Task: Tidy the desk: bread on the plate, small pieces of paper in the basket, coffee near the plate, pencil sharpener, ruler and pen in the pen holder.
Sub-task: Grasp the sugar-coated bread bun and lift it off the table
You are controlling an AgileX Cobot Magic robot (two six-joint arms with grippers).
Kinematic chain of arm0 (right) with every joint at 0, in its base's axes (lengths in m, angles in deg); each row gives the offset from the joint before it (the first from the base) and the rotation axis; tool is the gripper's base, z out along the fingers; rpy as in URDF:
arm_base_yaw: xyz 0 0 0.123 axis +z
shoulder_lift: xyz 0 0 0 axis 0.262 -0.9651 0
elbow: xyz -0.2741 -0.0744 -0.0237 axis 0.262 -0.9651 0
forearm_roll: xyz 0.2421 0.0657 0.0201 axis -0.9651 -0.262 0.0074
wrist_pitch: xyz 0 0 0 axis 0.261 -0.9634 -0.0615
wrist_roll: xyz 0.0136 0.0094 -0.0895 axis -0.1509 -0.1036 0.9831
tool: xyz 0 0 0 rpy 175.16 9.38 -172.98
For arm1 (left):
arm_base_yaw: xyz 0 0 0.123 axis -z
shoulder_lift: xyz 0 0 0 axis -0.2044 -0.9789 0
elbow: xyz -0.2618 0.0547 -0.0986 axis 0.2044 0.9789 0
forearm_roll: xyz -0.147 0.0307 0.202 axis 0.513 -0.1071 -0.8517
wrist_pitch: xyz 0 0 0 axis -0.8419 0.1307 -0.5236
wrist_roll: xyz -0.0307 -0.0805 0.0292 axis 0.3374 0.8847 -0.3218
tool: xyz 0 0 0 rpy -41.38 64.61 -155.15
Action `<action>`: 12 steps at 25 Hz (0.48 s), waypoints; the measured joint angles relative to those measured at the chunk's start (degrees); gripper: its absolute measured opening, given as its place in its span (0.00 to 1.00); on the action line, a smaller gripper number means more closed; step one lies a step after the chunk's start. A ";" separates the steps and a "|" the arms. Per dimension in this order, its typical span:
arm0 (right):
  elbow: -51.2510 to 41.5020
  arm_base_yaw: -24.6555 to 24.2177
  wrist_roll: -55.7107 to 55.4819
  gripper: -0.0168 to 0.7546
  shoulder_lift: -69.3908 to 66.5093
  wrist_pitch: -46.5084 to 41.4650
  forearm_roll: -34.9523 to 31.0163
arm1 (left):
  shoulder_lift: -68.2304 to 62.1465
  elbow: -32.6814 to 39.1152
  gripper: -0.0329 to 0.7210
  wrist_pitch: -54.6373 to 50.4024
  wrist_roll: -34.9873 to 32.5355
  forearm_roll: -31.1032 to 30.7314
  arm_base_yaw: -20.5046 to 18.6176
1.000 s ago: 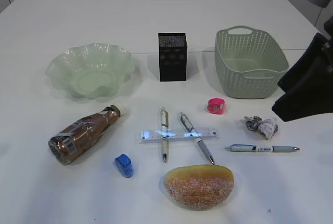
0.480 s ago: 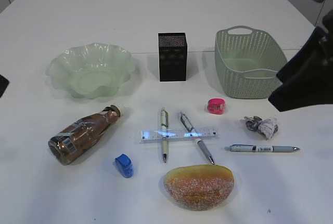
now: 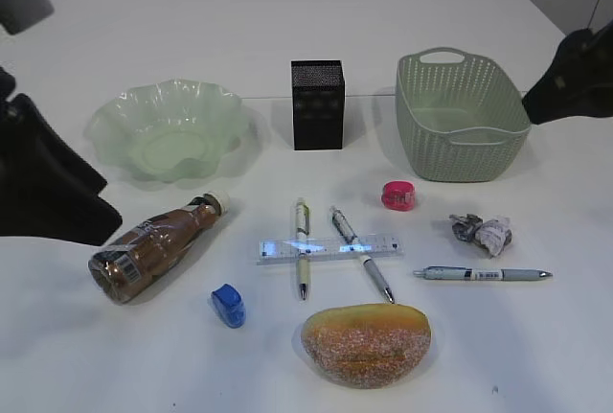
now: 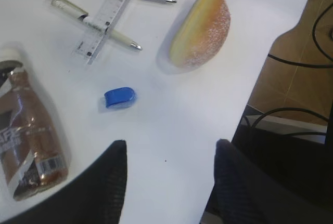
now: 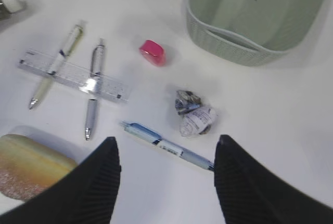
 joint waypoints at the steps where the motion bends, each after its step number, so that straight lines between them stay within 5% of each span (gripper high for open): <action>1: 0.00 0.00 -3.59 0.62 -0.61 0.00 2.55 | -0.49 0.00 0.55 0.57 -1.28 0.00 1.40; 5: 0.00 -0.11 -14.37 0.62 -2.36 0.00 10.53 | -2.55 -0.14 0.55 3.55 -4.61 0.13 6.65; 12: 0.00 -5.42 -20.47 0.62 -5.75 0.54 13.68 | -9.65 -0.32 0.67 8.00 -6.73 0.37 13.42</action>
